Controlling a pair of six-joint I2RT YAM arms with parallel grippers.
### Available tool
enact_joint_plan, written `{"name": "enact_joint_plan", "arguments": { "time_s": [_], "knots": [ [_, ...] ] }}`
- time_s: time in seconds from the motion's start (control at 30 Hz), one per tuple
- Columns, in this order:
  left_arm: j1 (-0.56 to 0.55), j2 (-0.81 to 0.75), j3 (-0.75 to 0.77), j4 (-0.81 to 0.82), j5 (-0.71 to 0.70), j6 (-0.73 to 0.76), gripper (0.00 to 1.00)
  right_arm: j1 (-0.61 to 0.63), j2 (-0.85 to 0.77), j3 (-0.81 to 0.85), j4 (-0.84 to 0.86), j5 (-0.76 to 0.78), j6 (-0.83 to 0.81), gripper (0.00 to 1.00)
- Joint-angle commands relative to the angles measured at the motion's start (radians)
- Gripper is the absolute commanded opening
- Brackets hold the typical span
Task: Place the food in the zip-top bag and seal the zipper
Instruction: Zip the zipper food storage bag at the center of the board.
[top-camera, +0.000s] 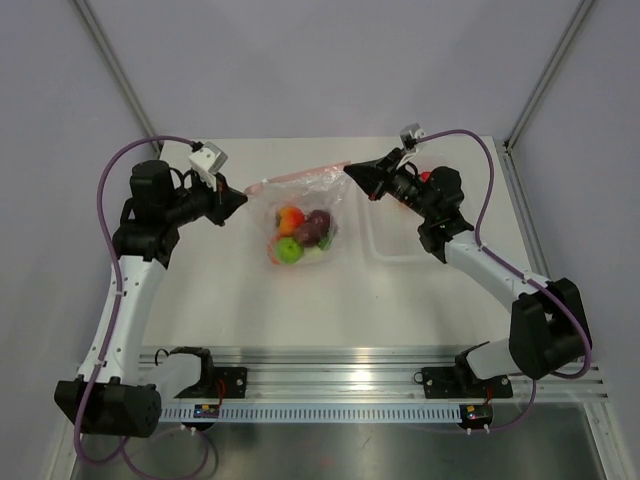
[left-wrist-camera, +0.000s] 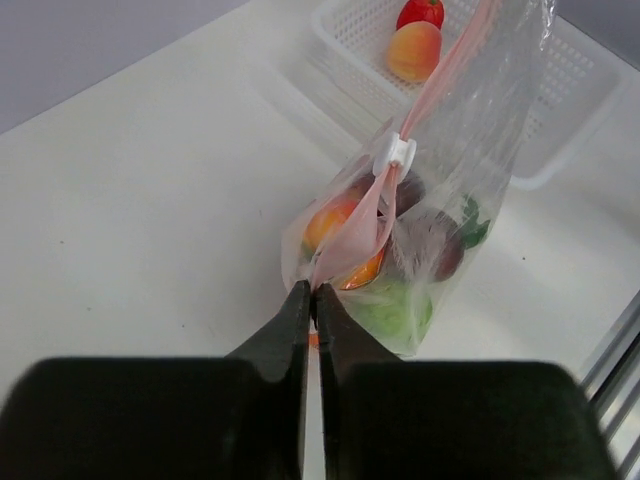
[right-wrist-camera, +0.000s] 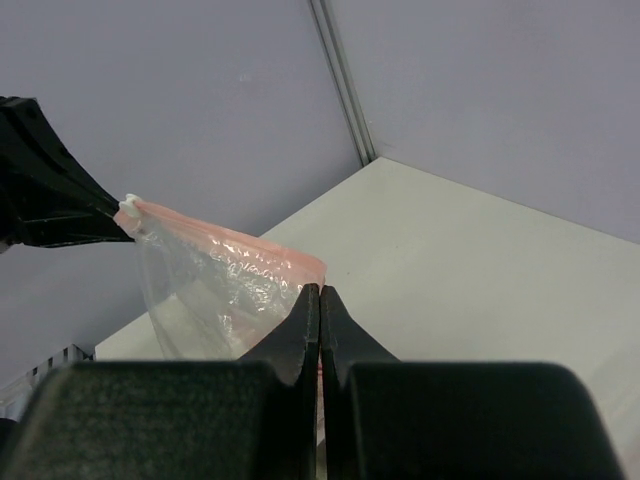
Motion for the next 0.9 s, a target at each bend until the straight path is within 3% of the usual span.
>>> {"name": "enact_joint_plan", "arguments": {
  "time_s": [0.0,0.07,0.1,0.27,0.43,0.63,0.87],
  "knots": [
    [0.01,0.027,0.018,0.007,0.001,0.019,0.12,-0.001,0.018,0.001,0.097,-0.033,0.044,0.0],
    [0.01,0.062,0.055,-0.033,0.059,0.022,0.23,-0.003,0.033,0.003,0.109,-0.054,0.058,0.0],
    [0.01,0.07,0.068,-0.044,0.076,0.017,0.33,-0.003,0.042,0.0,0.112,-0.062,0.067,0.0],
    [0.008,0.088,0.166,-0.052,0.093,-0.015,0.44,-0.001,0.03,-0.008,0.111,-0.073,0.059,0.0],
    [-0.018,0.084,0.196,-0.053,0.093,-0.003,0.63,-0.003,0.02,-0.001,0.097,-0.082,0.05,0.0],
    [-0.065,0.137,0.2,-0.138,0.095,0.077,0.72,-0.003,0.033,0.009,0.099,-0.096,0.064,0.0],
    [-0.101,0.182,0.194,-0.185,0.039,0.138,0.65,-0.003,0.038,0.023,0.091,-0.105,0.067,0.0]
  ]
}}
